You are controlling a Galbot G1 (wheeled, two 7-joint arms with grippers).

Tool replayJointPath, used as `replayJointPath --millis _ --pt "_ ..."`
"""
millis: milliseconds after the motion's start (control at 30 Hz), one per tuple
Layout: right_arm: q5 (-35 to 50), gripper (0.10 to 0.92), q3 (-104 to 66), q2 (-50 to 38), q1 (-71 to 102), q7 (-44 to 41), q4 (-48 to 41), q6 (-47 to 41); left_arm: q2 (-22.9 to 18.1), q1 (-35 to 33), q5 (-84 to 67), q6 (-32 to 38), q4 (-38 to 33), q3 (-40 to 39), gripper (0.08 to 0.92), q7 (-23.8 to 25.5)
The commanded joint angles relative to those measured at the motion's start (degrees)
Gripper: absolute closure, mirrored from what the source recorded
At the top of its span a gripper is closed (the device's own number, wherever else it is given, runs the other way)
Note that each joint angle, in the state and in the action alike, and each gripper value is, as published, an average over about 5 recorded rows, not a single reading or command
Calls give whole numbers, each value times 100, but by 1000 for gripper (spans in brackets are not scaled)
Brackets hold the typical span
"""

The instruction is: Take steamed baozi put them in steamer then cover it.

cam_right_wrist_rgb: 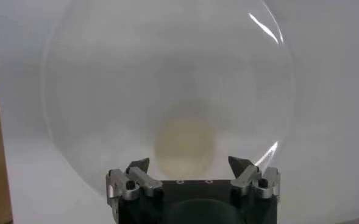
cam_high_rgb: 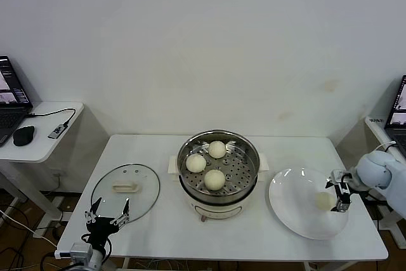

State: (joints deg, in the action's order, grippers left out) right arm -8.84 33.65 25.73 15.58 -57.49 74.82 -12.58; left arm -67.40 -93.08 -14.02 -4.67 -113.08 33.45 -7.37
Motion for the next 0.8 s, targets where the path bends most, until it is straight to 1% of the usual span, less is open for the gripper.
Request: replayJointPath --millis 33,167,300,400,567,800 --pt "-90 284 -209 168 222 -10 -182 4 -8 0 -3 5 -2 -6 177 0" --pt "-114 335 -221 162 228 -32 -162 -2 -12 1 -3 8 3 -9 177 -1" --pt "-126 402 -247 174 223 -15 -152 -5 -18 -2 -1 10 -2 -14 177 -2" --pt "-111 434 -260 153 206 -25 -100 -12 -15 -5 1 9 -13 -8 177 -2" --pt "20 457 -141 14 -14 -91 86 -69 -4 -15 1 7 -32 4 177 0" --pt "551 479 797 -369 -1176 -194 767 -325 -2 16 40 18 -35 -21 177 -2"
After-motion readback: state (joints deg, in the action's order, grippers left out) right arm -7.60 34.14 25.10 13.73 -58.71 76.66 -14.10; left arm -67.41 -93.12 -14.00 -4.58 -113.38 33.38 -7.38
